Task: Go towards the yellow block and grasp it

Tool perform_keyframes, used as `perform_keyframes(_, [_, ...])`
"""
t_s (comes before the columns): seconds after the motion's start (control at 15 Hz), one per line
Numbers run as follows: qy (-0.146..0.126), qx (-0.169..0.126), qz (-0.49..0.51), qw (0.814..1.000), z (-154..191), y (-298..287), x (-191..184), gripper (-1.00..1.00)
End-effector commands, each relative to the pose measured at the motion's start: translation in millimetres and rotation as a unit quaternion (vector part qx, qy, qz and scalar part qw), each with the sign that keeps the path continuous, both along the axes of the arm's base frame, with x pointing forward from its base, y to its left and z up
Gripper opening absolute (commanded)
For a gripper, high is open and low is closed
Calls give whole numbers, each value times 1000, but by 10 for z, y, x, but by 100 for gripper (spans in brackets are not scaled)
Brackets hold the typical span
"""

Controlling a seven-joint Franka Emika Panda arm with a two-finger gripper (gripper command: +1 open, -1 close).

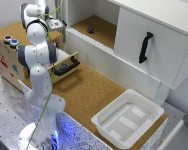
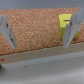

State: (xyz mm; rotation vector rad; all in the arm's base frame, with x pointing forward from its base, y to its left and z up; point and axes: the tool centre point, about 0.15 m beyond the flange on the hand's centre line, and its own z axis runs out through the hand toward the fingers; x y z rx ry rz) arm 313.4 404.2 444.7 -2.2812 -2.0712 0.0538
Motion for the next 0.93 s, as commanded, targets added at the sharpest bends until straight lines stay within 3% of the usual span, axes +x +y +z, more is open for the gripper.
perform_keyframes(0.0, [-8, 54, 5, 998, -66, -141, -53, 100])
perform_keyframes(0.53, [-8, 54, 5, 998, -66, -141, -53, 100])
perform_keyframes(0.6, [-2, 0, 8, 1000, 28, 28, 17, 100])
perform_keyframes(0.73, [-28, -6, 32, 999, 198, 184, 138, 100])
perform_keyframes(0.87, [-34, -16, 41, 998, 301, 302, 245, 100])
